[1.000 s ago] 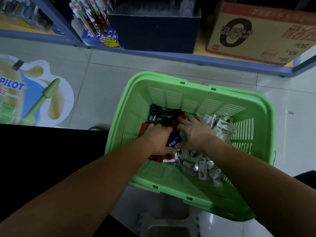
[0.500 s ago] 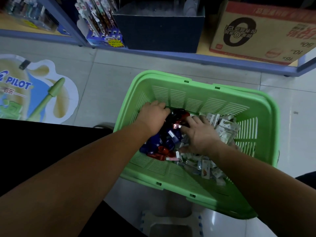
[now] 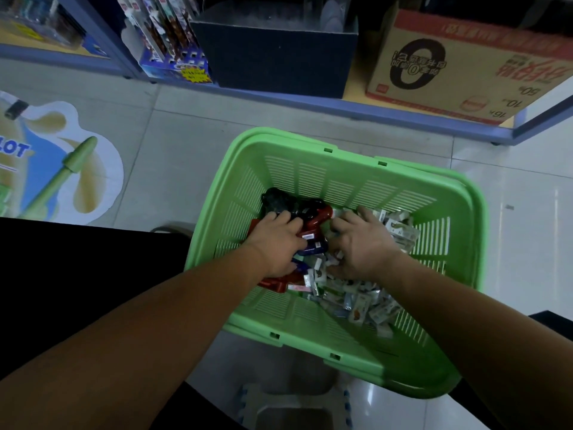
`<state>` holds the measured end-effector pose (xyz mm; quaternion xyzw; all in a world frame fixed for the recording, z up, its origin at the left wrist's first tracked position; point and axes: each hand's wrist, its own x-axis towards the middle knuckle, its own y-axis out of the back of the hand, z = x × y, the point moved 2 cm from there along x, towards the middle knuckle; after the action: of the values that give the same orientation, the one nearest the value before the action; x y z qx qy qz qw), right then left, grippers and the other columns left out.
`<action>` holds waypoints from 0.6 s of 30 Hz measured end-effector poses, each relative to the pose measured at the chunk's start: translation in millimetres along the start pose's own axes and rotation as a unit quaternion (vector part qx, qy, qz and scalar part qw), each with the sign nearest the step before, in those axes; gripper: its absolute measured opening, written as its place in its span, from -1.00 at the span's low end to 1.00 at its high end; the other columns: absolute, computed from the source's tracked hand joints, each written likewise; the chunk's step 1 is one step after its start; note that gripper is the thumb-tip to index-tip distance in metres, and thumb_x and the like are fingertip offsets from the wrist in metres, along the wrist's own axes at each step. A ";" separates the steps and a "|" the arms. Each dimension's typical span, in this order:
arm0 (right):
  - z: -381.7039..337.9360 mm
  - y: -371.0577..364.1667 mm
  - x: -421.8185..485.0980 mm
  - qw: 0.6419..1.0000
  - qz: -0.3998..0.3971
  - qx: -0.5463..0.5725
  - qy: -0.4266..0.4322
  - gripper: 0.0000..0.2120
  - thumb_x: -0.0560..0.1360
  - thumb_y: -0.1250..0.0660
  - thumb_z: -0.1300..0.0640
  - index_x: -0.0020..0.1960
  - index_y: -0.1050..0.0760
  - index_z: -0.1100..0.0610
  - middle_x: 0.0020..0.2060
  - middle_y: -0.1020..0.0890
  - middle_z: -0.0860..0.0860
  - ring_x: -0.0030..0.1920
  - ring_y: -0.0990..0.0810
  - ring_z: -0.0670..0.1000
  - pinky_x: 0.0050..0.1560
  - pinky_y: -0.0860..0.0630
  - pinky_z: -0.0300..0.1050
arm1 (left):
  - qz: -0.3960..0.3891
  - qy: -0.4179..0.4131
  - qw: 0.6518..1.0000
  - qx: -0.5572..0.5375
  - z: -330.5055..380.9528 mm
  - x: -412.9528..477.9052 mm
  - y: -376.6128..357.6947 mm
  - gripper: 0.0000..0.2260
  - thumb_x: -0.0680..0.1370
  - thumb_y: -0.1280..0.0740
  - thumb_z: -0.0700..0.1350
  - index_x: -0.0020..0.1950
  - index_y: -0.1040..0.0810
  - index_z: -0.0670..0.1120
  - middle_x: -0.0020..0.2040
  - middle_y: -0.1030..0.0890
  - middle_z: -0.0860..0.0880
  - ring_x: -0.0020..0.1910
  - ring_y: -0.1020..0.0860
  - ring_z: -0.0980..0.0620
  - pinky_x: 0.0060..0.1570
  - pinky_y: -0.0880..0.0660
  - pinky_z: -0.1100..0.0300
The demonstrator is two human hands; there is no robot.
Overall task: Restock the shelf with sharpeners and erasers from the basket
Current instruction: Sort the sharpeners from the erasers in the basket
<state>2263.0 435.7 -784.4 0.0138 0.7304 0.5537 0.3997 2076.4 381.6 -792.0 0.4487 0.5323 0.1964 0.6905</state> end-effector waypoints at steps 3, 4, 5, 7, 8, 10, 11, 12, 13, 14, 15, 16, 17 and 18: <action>7.7 -6.3 -1.3 1.000 0.005 0.026 -0.001 -0.44 0.51 -0.20 -0.44 0.34 -0.58 -0.15 0.31 -0.50 -0.06 0.43 -0.34 0.08 0.53 -0.14 0.24 | 0.003 0.023 0.999 0.032 -16.7 -5.5 5.6 -0.67 0.55 -0.39 0.03 0.32 -0.62 0.07 0.25 -0.47 0.02 0.29 -0.35 -0.03 0.33 -0.27 -0.05; 10.0 -9.7 -0.9 1.000 0.002 0.031 0.004 -0.44 0.51 -0.20 -0.44 0.33 -0.59 -0.16 0.31 -0.52 -0.07 0.44 -0.34 0.08 0.54 -0.13 0.24 | 0.004 0.035 0.999 0.041 -22.0 -6.7 7.8 -0.69 0.54 -0.41 -0.03 0.28 -0.64 0.06 0.23 -0.49 0.02 0.27 -0.37 -0.02 0.33 -0.28 -0.03; 11.3 -12.2 0.0 0.999 -0.006 0.032 0.008 -0.45 0.51 -0.18 -0.44 0.33 -0.58 -0.17 0.33 -0.52 -0.08 0.46 -0.33 0.08 0.56 -0.11 0.26 | 0.002 0.044 0.998 0.051 -25.7 -6.9 10.4 -0.70 0.53 -0.42 -0.07 0.26 -0.65 0.05 0.22 -0.51 0.02 0.26 -0.38 -0.02 0.35 -0.29 -0.03; 10.5 -11.8 3.6 0.999 -0.031 0.026 0.014 -0.45 0.53 -0.16 -0.43 0.41 -0.51 -0.21 0.44 -0.48 -0.08 0.53 -0.28 0.11 0.57 -0.03 0.33 | 0.001 0.045 0.997 0.066 -29.6 -4.2 15.9 -0.72 0.52 -0.43 -0.11 0.23 -0.65 0.04 0.20 -0.56 0.03 0.25 -0.41 -0.02 0.42 -0.26 -0.05; 7.5 -9.9 6.2 0.999 -0.039 0.023 0.017 -0.46 0.55 -0.17 -0.40 0.45 -0.47 -0.23 0.49 -0.44 -0.07 0.55 -0.26 0.13 0.57 0.00 0.37 | 0.002 0.040 0.997 0.065 -30.3 -2.6 17.9 -0.73 0.52 -0.44 -0.11 0.22 -0.65 0.05 0.18 -0.58 0.04 0.24 -0.43 -0.01 0.45 -0.25 -0.06; -2.7 -7.8 12.2 0.999 -0.036 0.021 0.032 -0.47 0.55 -0.23 -0.32 0.49 -0.41 -0.22 0.52 -0.39 -0.04 0.55 -0.26 0.13 0.57 0.02 0.40 | -0.011 0.032 0.999 0.031 -32.0 0.5 22.0 -0.74 0.54 -0.45 -0.04 0.23 -0.64 0.04 0.15 -0.61 0.05 0.19 -0.47 0.00 0.39 -0.33 -0.02; -9.2 -8.7 15.4 0.998 -0.027 0.024 0.047 -0.47 0.54 -0.27 -0.28 0.48 -0.44 -0.21 0.50 -0.41 -0.04 0.53 -0.29 0.11 0.58 -0.01 0.36 | -0.025 0.035 0.999 0.001 -33.6 1.3 24.7 -0.72 0.54 -0.46 0.01 0.24 -0.62 0.04 0.14 -0.62 0.04 0.16 -0.50 -0.01 0.32 -0.39 0.01; -15.2 -11.3 17.9 0.997 -0.016 0.033 0.062 -0.49 0.52 -0.29 -0.27 0.44 -0.48 -0.21 0.44 -0.46 -0.05 0.49 -0.33 0.08 0.57 -0.08 0.29 | -0.038 0.036 0.998 -0.026 -34.9 2.2 27.7 -0.70 0.54 -0.47 0.04 0.25 -0.60 0.04 0.13 -0.62 0.04 0.13 -0.52 -0.01 0.27 -0.44 0.03; -20.2 -14.9 20.4 0.996 -0.009 0.054 0.069 -0.51 0.50 -0.30 -0.30 0.39 -0.52 -0.20 0.37 -0.50 -0.08 0.43 -0.39 0.06 0.54 -0.17 0.21 | -0.041 0.037 0.997 -0.046 -35.7 2.9 31.2 -0.69 0.53 -0.47 0.05 0.25 -0.59 0.04 0.13 -0.62 0.04 0.11 -0.53 -0.02 0.22 -0.45 0.04; -23.8 -18.1 23.4 0.994 -0.013 0.079 0.069 -0.50 0.48 -0.30 -0.36 0.36 -0.54 -0.21 0.29 -0.53 -0.11 0.38 -0.43 0.03 0.47 -0.26 0.14 | -0.037 0.036 0.997 -0.061 -36.7 3.4 33.7 -0.68 0.53 -0.48 0.02 0.26 -0.58 0.04 0.13 -0.62 0.03 0.11 -0.53 -0.02 0.18 -0.46 0.05; -26.7 -18.9 26.6 0.993 -0.021 0.097 0.066 -0.46 0.46 -0.29 -0.42 0.35 -0.55 -0.21 0.23 -0.55 -0.13 0.34 -0.46 0.02 0.41 -0.31 0.09 | -0.034 0.037 0.996 -0.076 -37.2 3.5 35.2 -0.68 0.53 -0.48 -0.02 0.27 -0.58 0.04 0.14 -0.61 0.02 0.12 -0.51 -0.02 0.12 -0.48 0.06; -28.9 -20.3 29.4 0.992 -0.034 0.099 0.065 -0.41 0.45 -0.29 -0.47 0.38 -0.53 -0.21 0.21 -0.56 -0.13 0.33 -0.47 0.01 0.37 -0.33 0.06 | -0.033 0.036 0.995 -0.084 -37.1 2.9 35.5 -0.66 0.53 -0.48 -0.07 0.29 -0.57 0.04 0.16 -0.60 0.01 0.12 -0.49 -0.01 0.07 -0.48 0.07; -31.5 -20.7 31.3 0.993 -0.045 0.087 0.071 -0.36 0.44 -0.30 -0.48 0.42 -0.50 -0.21 0.23 -0.56 -0.13 0.34 -0.47 0.02 0.36 -0.33 0.05 | -0.036 0.032 0.996 -0.081 -36.5 1.4 35.3 -0.64 0.52 -0.48 -0.10 0.31 -0.57 0.05 0.17 -0.59 0.01 0.14 -0.48 -0.01 0.06 -0.48 0.07; -34.6 -20.8 32.6 0.993 -0.058 0.068 0.083 -0.30 0.43 -0.32 -0.49 0.48 -0.44 -0.21 0.30 -0.55 -0.14 0.38 -0.44 0.02 0.38 -0.31 0.05 | -0.045 0.027 0.996 -0.070 -35.7 -0.7 33.9 -0.61 0.50 -0.49 -0.10 0.33 -0.57 0.06 0.19 -0.58 0.01 0.16 -0.47 -0.01 0.10 -0.47 0.07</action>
<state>2228.9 415.1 -817.6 -0.0475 0.7964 0.4780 0.3673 2050.5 413.4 -764.6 0.3695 0.5549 0.2142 0.7139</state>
